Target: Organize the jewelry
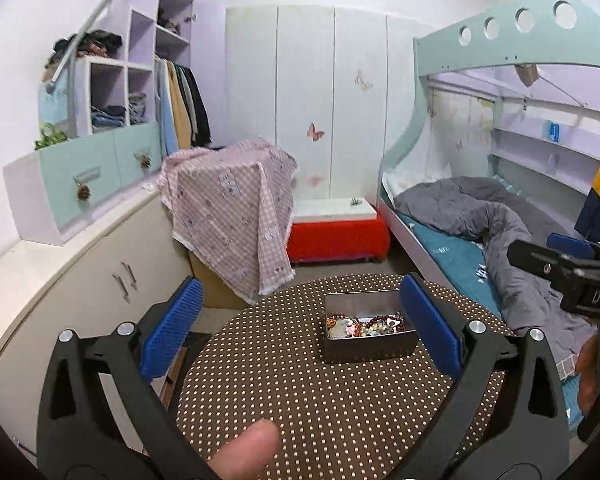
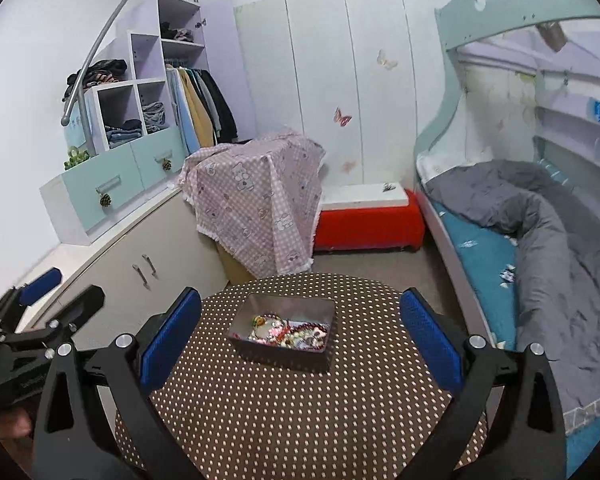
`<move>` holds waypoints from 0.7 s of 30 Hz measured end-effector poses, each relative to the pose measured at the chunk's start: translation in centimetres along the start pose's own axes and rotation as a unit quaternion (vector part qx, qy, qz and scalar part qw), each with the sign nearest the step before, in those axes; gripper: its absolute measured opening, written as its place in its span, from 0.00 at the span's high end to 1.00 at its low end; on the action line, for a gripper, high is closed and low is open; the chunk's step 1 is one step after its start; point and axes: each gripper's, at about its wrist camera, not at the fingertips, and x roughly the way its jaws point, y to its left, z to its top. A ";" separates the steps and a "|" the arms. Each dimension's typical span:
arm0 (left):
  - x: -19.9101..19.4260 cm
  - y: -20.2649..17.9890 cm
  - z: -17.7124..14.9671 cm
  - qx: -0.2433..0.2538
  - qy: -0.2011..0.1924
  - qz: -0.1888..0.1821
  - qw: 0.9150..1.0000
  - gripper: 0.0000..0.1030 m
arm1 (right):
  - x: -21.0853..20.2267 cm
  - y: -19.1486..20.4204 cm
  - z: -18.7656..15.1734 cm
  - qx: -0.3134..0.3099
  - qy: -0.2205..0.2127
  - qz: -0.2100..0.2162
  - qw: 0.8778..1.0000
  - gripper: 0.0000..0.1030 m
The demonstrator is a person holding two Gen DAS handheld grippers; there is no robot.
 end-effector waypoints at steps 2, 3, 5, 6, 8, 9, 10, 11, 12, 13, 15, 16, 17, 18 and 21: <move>-1.6 -0.2 -0.3 -0.001 -0.010 0.006 1.000 0.06 | -1.5 0.3 -0.8 -0.003 -0.007 -0.008 1.000 0.07; -2.4 -0.3 -0.5 0.000 -0.016 0.009 1.000 0.06 | -2.0 0.4 -1.1 -0.003 -0.011 -0.009 1.000 0.07; -4.0 -0.6 -0.8 0.002 -0.028 0.016 0.999 0.06 | -3.3 0.5 -1.7 -0.002 -0.021 -0.012 1.000 0.07; -4.7 -0.8 -1.0 0.002 -0.033 0.019 0.999 0.06 | -4.2 0.7 -2.2 -0.002 -0.026 -0.017 1.000 0.07; -6.3 -0.9 -1.3 0.001 -0.045 0.026 0.999 0.06 | -5.3 0.9 -2.6 -0.006 -0.036 -0.025 0.999 0.07; -7.1 -1.0 -1.5 0.000 -0.050 0.029 0.998 0.06 | -6.1 1.0 -3.1 -0.007 -0.042 -0.032 0.999 0.07; -7.8 -1.1 -1.7 -0.001 -0.054 0.030 0.998 0.06 | -6.5 1.2 -3.4 -0.006 -0.044 -0.035 0.998 0.07; -8.3 -1.1 -1.8 -0.001 -0.056 0.028 0.998 0.06 | -7.0 1.3 -3.7 -0.005 -0.046 -0.040 0.998 0.07; -8.7 -1.1 -2.0 -0.002 -0.057 0.025 0.998 0.06 | -7.5 1.4 -4.1 -0.005 -0.048 -0.043 0.998 0.07; -9.4 -1.1 -2.3 -0.002 -0.059 0.024 0.998 0.06 | -7.9 1.6 -4.4 -0.005 -0.051 -0.045 0.998 0.07; -10.3 -1.1 -2.6 -0.001 -0.064 0.028 0.998 0.06 | -8.8 2.0 -5.0 -0.007 -0.056 -0.050 0.997 0.07; -10.9 -1.1 -3.0 0.000 -0.068 0.031 0.997 0.06 | -9.3 2.2 -5.4 -0.007 -0.059 -0.053 0.997 0.07; -11.3 -1.2 -3.1 0.000 -0.069 0.032 0.997 0.06 | -9.9 2.5 -5.9 -0.008 -0.063 -0.055 0.996 0.07; -11.8 -1.2 -3.4 -0.001 -0.071 0.032 0.997 0.06 | -10.4 2.8 -6.2 -0.011 -0.066 -0.056 0.996 0.07; -13.3 -1.2 -4.2 -0.004 -0.078 0.036 0.996 0.06 | -11.5 3.4 -6.8 -0.017 -0.076 -0.061 0.995 0.07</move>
